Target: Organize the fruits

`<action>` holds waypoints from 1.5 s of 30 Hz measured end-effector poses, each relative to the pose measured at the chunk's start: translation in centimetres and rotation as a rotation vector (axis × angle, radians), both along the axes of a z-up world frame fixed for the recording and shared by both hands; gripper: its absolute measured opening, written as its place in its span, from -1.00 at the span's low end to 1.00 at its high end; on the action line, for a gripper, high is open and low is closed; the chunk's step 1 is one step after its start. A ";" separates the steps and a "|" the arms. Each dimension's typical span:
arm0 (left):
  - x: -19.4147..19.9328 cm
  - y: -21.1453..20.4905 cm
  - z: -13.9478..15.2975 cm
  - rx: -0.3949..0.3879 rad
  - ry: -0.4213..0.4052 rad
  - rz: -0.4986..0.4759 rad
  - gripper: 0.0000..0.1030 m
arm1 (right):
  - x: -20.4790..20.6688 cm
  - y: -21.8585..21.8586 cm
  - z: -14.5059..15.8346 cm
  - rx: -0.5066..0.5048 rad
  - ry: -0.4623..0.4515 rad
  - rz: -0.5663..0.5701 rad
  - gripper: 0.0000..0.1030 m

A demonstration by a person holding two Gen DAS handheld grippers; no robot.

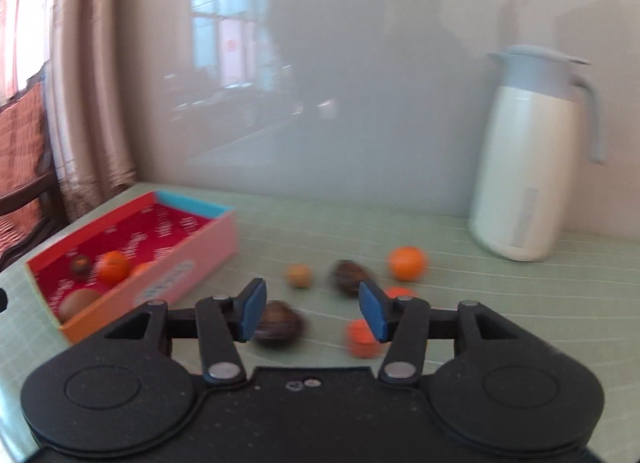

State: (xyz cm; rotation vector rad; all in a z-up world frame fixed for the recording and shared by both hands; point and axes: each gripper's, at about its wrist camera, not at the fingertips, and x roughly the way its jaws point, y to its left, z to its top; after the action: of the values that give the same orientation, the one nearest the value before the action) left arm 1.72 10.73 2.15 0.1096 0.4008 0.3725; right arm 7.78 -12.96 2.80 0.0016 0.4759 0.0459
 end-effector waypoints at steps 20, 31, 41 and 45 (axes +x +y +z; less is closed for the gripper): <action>7.5 -17.2 -3.5 0.077 0.113 -0.469 0.99 | -8.3 -17.5 -0.5 -0.095 -0.153 -0.648 0.56; 12.7 -16.9 -5.8 -0.049 0.293 -0.521 0.23 | -9.6 -19.6 -0.3 -0.079 -0.177 -0.707 0.59; 10.9 -18.6 -5.3 0.044 0.217 -0.544 -0.08 | -9.6 -19.9 -0.2 -0.074 -0.185 -0.711 0.59; 9.9 -18.5 -4.6 0.075 0.170 -0.539 -0.08 | -9.7 -19.5 -0.2 -0.070 -0.187 -0.697 0.59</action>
State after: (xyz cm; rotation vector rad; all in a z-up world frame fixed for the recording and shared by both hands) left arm 11.58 -7.82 -2.43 0.3163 0.5069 -0.1550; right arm -1.92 -32.51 2.64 0.0932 0.2701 -0.6493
